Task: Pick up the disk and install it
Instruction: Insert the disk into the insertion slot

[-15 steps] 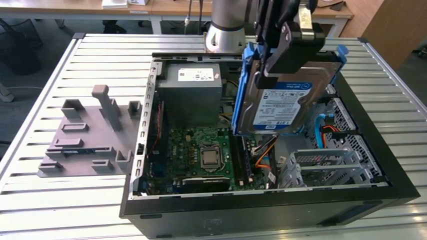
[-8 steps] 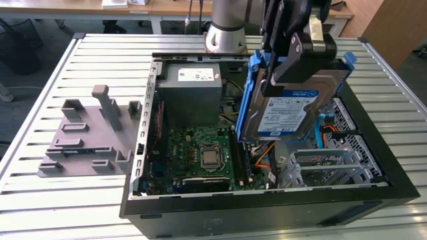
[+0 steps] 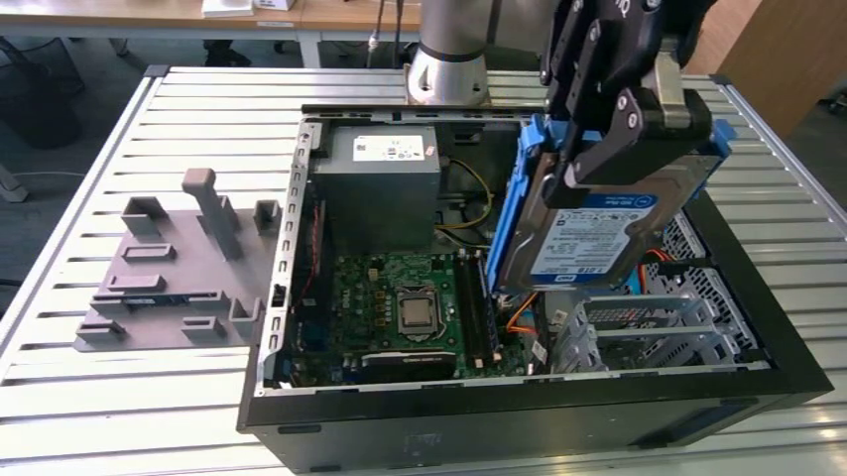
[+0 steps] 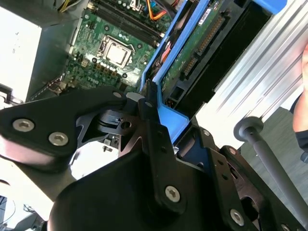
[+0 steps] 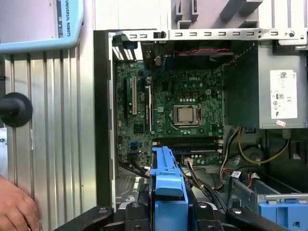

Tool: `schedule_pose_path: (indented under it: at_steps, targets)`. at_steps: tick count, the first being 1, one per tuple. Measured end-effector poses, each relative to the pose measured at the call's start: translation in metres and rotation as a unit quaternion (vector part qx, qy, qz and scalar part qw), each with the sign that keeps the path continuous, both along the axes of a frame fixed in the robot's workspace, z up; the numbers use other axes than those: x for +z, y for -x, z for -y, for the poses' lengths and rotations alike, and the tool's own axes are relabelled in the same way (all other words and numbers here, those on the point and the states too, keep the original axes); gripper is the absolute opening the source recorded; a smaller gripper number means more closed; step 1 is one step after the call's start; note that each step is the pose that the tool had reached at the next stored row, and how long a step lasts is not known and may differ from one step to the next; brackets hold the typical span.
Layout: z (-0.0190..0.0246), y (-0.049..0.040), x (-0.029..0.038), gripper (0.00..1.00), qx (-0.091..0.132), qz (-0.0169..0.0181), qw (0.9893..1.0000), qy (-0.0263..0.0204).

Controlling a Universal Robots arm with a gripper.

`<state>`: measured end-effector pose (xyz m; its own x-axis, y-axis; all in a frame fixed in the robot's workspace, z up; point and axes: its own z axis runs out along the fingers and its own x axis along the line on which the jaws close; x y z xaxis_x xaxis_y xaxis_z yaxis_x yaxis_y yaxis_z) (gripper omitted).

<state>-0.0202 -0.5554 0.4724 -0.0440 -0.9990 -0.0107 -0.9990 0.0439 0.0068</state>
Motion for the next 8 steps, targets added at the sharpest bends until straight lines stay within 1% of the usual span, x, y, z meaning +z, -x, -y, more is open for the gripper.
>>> schedule_pose_path:
  at_steps: [4,7,8]
  targets:
    - [0.0013,-0.0088,-0.0013,0.36,0.000,0.0000,1.0000,-0.0001]
    - [0.0025,-0.0123,-0.0025,0.36,0.000,0.0000,1.0000,-0.0001]
    - [0.0034,-0.0128,-0.0028,0.36,0.000,0.0000,1.0000,-0.0001]
